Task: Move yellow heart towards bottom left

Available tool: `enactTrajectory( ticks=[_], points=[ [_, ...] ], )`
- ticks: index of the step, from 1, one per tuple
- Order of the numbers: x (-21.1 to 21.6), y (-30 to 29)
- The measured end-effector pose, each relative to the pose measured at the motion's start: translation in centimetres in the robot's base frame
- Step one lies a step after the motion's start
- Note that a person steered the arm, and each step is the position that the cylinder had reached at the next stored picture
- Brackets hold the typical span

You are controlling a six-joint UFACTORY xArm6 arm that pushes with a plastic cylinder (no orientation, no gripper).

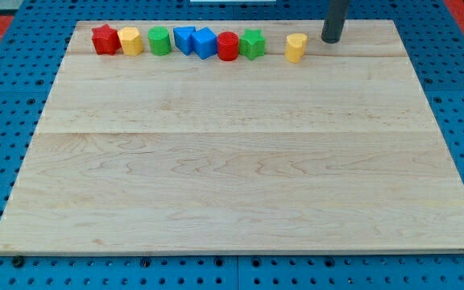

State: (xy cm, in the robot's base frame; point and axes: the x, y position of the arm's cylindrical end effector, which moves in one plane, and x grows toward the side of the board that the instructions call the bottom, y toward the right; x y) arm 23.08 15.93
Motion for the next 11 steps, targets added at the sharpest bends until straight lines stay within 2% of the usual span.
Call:
enactTrajectory(
  ticks=[1,2,3,4,5,6,7,8,10,11],
  points=[
    [0.1,-5.4],
    [3.5,-5.4],
    [8.2,-6.5],
    [14.1,-10.7],
    [20.7,-16.5],
    [27.6,-25.5],
    [28.9,-31.1],
    [25.0,-29.0],
    [28.3,-34.7],
    [30.1,-34.7]
  ],
)
